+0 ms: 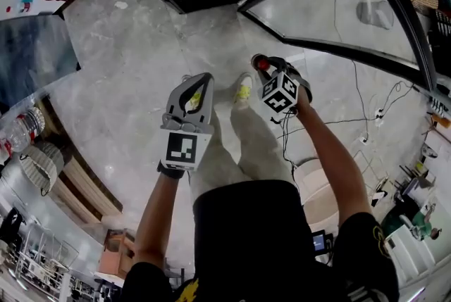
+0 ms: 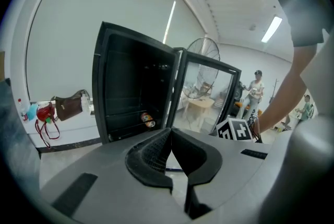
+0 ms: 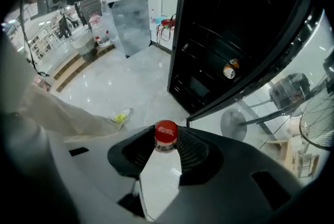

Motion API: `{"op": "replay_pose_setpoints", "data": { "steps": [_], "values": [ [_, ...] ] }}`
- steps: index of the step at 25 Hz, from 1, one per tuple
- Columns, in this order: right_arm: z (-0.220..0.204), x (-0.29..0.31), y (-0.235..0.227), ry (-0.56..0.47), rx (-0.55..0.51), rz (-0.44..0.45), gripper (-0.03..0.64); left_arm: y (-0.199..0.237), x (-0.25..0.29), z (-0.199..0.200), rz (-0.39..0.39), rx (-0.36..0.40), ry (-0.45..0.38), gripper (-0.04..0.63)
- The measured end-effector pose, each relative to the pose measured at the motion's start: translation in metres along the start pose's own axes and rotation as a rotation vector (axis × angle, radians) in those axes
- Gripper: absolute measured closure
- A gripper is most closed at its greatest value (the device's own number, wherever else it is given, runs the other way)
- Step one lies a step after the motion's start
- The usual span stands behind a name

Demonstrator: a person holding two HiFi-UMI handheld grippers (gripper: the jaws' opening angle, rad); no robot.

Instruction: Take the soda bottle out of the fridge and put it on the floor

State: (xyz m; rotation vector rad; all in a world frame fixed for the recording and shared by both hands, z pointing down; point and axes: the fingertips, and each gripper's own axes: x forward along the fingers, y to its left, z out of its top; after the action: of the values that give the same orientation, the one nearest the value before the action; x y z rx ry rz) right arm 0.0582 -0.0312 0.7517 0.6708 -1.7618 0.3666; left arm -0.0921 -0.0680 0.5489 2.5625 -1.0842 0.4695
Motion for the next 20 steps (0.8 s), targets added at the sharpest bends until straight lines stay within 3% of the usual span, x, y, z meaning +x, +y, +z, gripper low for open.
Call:
{"op": "replay_pose_setpoints", "data": {
  "steps": [8,20],
  "values": [
    [-0.034,0.041,0.010,0.120,-0.159,0.041,0.492,-0.003,0.018,-0.017,-0.007,-0.002,0.015,0.577],
    [-0.090,0.145,0.008,0.148,-0.071,0.041,0.492,-0.004,0.060,-0.094,0.017,-0.043,0.060,0.577]
  ]
}}
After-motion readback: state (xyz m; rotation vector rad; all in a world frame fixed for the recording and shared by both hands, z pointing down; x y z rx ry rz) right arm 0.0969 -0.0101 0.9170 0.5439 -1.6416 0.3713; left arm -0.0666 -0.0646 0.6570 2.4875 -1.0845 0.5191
